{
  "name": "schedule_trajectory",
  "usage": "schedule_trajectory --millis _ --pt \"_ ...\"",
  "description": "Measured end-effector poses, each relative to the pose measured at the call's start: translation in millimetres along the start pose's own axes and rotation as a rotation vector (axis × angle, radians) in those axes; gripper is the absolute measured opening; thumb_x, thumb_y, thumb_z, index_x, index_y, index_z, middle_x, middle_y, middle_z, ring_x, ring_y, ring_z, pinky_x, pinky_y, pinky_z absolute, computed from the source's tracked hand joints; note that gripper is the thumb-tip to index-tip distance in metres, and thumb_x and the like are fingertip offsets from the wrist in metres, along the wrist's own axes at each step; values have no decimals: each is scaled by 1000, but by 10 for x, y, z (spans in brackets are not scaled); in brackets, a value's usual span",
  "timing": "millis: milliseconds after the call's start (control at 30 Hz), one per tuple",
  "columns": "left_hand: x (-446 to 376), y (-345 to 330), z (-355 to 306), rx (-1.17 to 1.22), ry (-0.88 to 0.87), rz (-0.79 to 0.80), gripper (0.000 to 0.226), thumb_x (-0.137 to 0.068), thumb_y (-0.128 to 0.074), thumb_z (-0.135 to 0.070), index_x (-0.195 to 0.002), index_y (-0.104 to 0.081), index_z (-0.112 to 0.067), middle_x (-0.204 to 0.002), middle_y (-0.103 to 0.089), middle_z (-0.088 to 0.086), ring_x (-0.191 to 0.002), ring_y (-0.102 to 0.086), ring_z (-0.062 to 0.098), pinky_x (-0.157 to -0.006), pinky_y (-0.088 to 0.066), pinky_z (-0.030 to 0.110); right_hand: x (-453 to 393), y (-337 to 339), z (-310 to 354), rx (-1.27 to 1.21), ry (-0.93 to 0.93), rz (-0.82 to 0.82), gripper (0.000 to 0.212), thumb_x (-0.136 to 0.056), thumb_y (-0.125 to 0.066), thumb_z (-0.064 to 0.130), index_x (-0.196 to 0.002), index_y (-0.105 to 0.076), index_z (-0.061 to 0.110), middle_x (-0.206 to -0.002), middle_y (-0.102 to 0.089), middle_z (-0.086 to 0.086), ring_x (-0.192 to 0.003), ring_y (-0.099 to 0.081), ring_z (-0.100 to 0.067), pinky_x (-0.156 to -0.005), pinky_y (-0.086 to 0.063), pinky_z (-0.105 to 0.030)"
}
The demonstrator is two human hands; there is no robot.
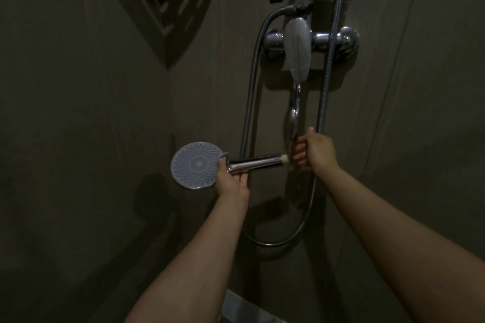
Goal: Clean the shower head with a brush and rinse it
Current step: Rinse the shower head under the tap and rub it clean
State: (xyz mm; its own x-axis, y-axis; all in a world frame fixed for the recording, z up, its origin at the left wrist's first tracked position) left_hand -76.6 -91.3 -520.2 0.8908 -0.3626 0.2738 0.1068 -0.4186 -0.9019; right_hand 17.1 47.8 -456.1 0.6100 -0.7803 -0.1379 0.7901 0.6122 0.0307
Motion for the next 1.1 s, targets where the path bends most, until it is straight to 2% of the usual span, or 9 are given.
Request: schedule_trajectory --millis 133,367,500,733,833,900,967,1033,1100 --pt "-16 29 38 -136 12 18 40 -94 -54 -21 -130 -49 -6 -127 -58 16 -116 -57 29 -99 -48 39 -58 45 391 -129 262 -206 40 -100 -34 31 -65 -49 18 -58 -48 -2 -42 -47 -5 -41 -37 -15" --pt "-11 6 81 -291 35 94 32 -93 -54 -10 -123 -54 2 -97 -62 9 -109 -57 25 -104 -44 40 46 -143 1040 -83 519 76 29 -98 -42 22 -71 -52 18 -63 -54 -4 -40 -51 0 -44 -44 -16" --pt "2 -25 36 -322 31 121 31 -93 -52 -5 -123 -54 3 -96 -62 9 -105 -58 24 -105 -43 39 46 -143 1070 19 561 106 29 -99 -40 15 -73 -51 20 -62 -53 -3 -39 -50 2 -44 -45 -13" --pt "118 -142 -165 -423 41 204 15 -94 -47 -4 -86 -59 -7 -87 -60 6 -83 -57 17 -92 -46 36 218 -129 812 33 490 -34 33 -96 -46 24 -64 -50 21 -56 -49 1 -37 -47 1 -42 -42 -16" --pt "137 -172 -290 -457 33 261 16 -94 -47 -2 -84 -58 -7 -90 -60 8 -86 -57 18 -95 -45 38 433 -237 319 577 554 105 27 -90 -57 31 -65 -50 24 -62 -53 3 -50 -51 -1 -54 -41 -21" --pt "139 -182 -328 -499 28 311 17 -94 -46 -2 -83 -58 -7 -86 -61 7 -85 -57 18 -89 -48 34 533 -384 -10 1058 481 277 21 -84 -64 37 -88 -56 18 -89 -64 -4 -77 -60 -15 -68 -48 -27" --pt "160 -199 -321 -523 25 348 18 -94 -46 -2 -83 -59 -7 -79 -64 5 -82 -58 17 -80 -50 29 533 -532 -244 1146 364 357 47 -78 -71 34 -112 -49 10 -116 -60 -13 -106 -59 -28 -85 -49 -34" --pt "178 -201 -308 -557 59 387 18 -94 -45 -2 -86 -60 -5 -76 -67 4 -85 -58 19 -83 -48 30 525 -632 -323 958 219 371 29 -76 -72 19 -95 -51 10 -110 -62 -18 -101 -61 -31 -78 -49 -33" --pt "223 -200 -396 -654 125 468 11 -89 -54 -6 -87 -64 -6 -73 -72 3 -90 -58 20 -88 -46 31 494 -652 -351 799 139 354 24 -75 -66 7 -64 -47 16 -80 -63 -14 -78 -62 -26 -61 -46 -28"
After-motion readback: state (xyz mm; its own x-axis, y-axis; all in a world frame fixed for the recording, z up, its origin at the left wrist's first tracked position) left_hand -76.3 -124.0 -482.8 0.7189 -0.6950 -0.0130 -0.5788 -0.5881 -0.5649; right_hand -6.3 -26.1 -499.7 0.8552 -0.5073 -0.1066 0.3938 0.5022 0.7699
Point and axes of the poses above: each hand's wrist, its own x-axis away from the middle knuckle, its own y-axis out of the back of the hand, z = x × y, the point moved 2 cm from there along -x, towards the middle knuckle
